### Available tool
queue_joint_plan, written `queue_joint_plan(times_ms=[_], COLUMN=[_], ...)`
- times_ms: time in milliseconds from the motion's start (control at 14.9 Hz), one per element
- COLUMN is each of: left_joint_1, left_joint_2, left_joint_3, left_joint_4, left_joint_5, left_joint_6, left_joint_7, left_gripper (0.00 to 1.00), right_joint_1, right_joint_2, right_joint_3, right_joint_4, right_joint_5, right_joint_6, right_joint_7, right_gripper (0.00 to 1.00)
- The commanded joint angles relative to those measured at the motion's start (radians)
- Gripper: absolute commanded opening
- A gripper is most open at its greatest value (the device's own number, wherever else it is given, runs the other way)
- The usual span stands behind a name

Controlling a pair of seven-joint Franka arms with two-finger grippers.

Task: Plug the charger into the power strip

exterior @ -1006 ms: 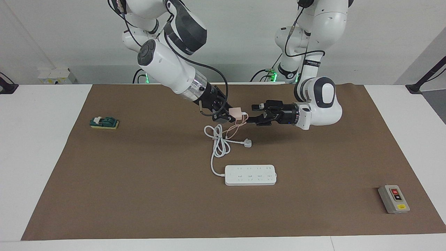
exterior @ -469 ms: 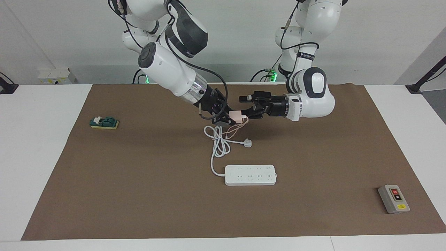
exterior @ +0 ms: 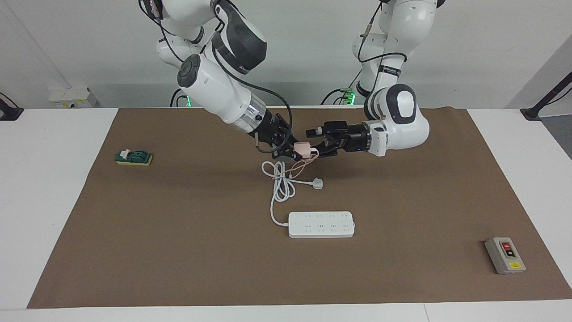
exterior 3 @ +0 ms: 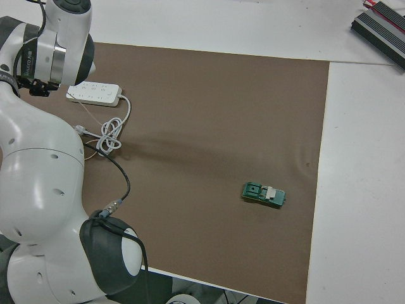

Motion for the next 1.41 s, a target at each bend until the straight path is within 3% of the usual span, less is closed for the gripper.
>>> queue_joint_plan(times_ms=[0, 536, 738, 939, 1140, 1341], left_joint_1=[-0.031, -0.044, -0.034, -0.014, -0.003, -0.003], left_joint_2=[0.018, 0.024, 0.021, 0.019, 0.016, 0.016], left_joint_3=[0.010, 0.012, 0.012, 0.013, 0.013, 0.013], left_joint_4=[0.025, 0.030, 0.030, 0.036, 0.036, 0.038], left_joint_5=[-0.022, -0.007, 0.039, 0.076, 0.096, 0.097], left_joint_6=[0.067, 0.078, 0.074, 0.040, 0.028, 0.028], left_joint_7=[-0.007, -0.002, -0.004, -0.011, -0.011, -0.005], left_gripper=[1.00, 1.00, 0.92, 0.69, 0.53, 0.05], right_joint_1=[0.002, 0.000, 0.000, 0.000, 0.000, 0.000], right_joint_2=[0.005, 0.005, 0.005, 0.005, 0.005, 0.005], right_joint_3=[0.005, 0.005, 0.004, 0.004, 0.004, 0.005], right_joint_4=[0.013, 0.013, 0.013, 0.013, 0.013, 0.014], right_joint_5=[0.019, 0.019, 0.019, 0.017, 0.017, 0.017], right_joint_6=[0.007, 0.005, 0.005, 0.005, 0.003, 0.002], right_joint_7=[0.021, 0.021, 0.021, 0.021, 0.021, 0.021], right_gripper=[0.00, 0.00, 0.00, 0.00, 0.00, 0.00])
